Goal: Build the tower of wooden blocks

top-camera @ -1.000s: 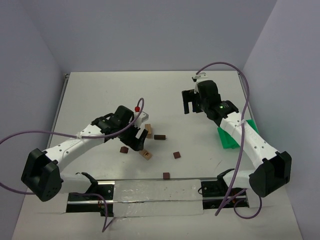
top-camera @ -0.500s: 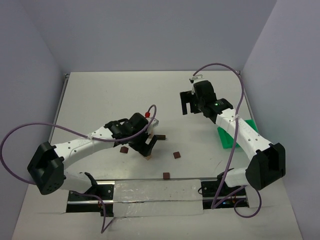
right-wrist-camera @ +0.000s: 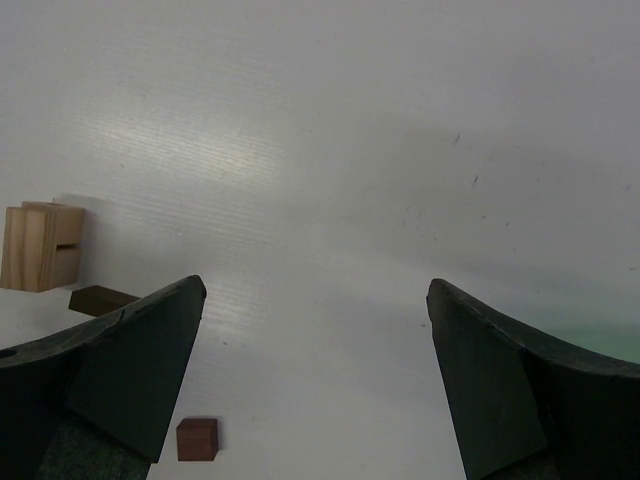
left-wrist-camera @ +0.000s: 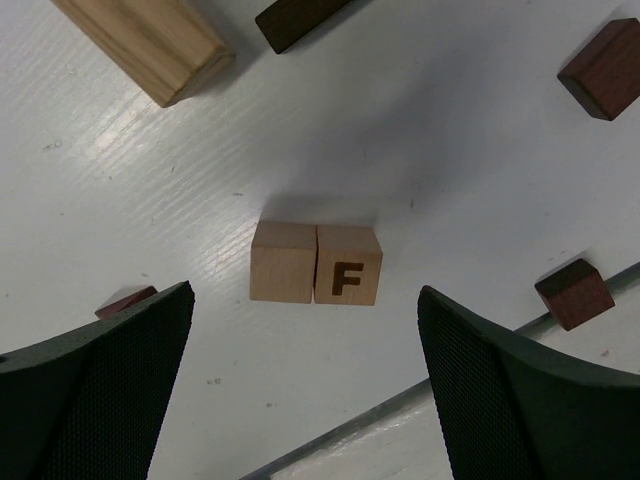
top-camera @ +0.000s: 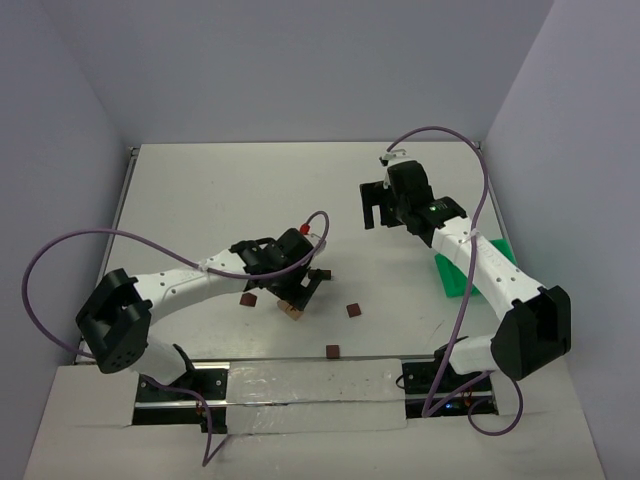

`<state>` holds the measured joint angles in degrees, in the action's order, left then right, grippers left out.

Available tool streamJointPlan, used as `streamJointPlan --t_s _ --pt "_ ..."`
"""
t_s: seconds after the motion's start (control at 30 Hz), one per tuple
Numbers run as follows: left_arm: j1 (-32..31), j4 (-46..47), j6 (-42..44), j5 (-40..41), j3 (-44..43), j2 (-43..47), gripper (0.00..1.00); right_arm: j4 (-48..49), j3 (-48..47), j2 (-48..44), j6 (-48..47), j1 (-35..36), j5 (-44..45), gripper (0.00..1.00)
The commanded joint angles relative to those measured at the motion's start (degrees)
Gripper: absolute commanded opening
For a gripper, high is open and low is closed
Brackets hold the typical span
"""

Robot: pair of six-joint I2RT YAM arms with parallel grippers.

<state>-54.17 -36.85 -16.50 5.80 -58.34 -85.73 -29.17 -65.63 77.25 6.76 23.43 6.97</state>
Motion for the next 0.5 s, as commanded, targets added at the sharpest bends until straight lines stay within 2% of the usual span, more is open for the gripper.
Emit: streamJointPlan --t_s 0.0,0.47 --pt "-1.95 1.62 -1.58 2.33 -2.13 -0.67 0.98 2.75 0.43 -1.91 1.15 -0.55 -0.65 1.0" --pt "-1.99 1.22 -1.52 0.59 -2.59 -5.56 0.97 3.27 1.41 -3.25 1.3 -1.16 -1.15 1.0"
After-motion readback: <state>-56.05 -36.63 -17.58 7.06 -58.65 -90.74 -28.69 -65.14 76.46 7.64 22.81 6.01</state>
